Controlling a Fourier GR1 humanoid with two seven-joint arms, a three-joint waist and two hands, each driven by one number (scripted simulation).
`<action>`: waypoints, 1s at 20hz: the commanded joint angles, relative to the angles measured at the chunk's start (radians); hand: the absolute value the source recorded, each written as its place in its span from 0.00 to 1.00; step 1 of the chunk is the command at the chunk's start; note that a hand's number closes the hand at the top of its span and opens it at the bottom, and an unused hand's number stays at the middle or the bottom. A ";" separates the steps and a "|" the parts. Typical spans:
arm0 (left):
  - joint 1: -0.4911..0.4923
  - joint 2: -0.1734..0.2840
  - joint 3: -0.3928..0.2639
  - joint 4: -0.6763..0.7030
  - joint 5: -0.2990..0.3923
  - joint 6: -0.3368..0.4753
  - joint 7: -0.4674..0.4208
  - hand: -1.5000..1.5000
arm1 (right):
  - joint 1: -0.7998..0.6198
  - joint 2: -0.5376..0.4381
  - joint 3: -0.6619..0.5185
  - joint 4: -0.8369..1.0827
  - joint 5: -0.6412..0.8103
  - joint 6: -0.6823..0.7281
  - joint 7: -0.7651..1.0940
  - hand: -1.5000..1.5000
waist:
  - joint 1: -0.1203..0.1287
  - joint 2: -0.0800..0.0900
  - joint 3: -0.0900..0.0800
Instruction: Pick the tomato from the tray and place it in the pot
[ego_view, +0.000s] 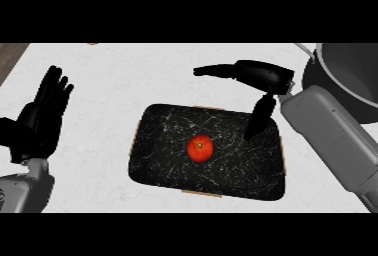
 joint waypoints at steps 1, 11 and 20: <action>0.041 0.002 0.013 -0.026 0.004 -0.007 -0.012 0.50 | -0.035 0.057 0.100 -0.078 0.078 0.042 0.172 0.00 | 0.002 -0.003 0.000; -0.005 -0.042 0.015 0.034 -0.038 -0.032 -0.032 0.50 | 0.096 0.144 0.069 -0.213 0.141 0.169 0.354 0.00 | -0.005 0.005 0.001; -0.050 -0.009 0.082 0.024 -0.011 -0.075 0.049 0.50 | 0.167 0.234 0.105 -0.227 0.325 0.127 0.432 0.00 | -0.001 0.007 0.001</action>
